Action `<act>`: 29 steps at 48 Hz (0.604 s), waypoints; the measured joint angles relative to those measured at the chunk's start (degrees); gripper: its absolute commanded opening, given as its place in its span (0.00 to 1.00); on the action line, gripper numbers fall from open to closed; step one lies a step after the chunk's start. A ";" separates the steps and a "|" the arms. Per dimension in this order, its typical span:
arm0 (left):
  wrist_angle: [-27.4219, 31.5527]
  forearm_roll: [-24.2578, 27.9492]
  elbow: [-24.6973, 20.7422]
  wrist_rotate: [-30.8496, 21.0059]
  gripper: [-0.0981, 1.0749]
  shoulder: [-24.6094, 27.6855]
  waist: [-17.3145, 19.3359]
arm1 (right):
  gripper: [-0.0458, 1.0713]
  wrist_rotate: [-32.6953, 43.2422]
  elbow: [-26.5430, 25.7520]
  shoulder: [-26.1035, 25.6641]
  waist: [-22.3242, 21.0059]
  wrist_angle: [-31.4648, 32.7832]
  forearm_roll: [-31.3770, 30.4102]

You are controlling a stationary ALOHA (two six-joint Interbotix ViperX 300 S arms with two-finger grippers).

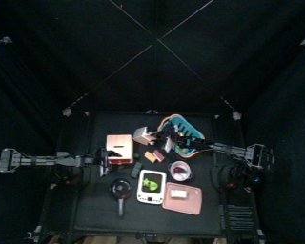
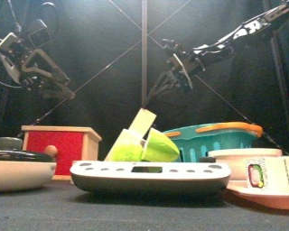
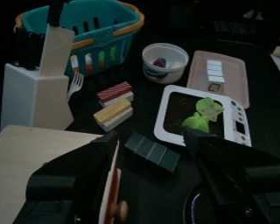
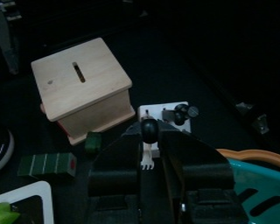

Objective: Pull out cleaver

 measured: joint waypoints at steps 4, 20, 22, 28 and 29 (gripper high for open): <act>0.00 0.00 0.00 0.00 0.90 -0.09 0.00 | 0.40 0.00 0.70 -1.32 0.26 0.00 0.00; 0.00 0.00 0.00 0.00 0.90 0.00 0.00 | 0.40 0.00 3.96 -6.94 0.88 0.00 0.18; 0.00 0.00 0.00 0.09 0.90 -0.09 0.00 | 0.40 0.00 4.31 -7.65 0.97 0.00 0.09; 0.00 0.00 0.00 0.09 0.90 -0.09 0.00 | 0.40 0.00 5.45 -9.40 1.41 0.00 0.18; 0.09 0.00 0.00 0.00 0.90 0.00 0.00 | 0.40 0.00 5.63 -9.84 1.58 0.00 0.18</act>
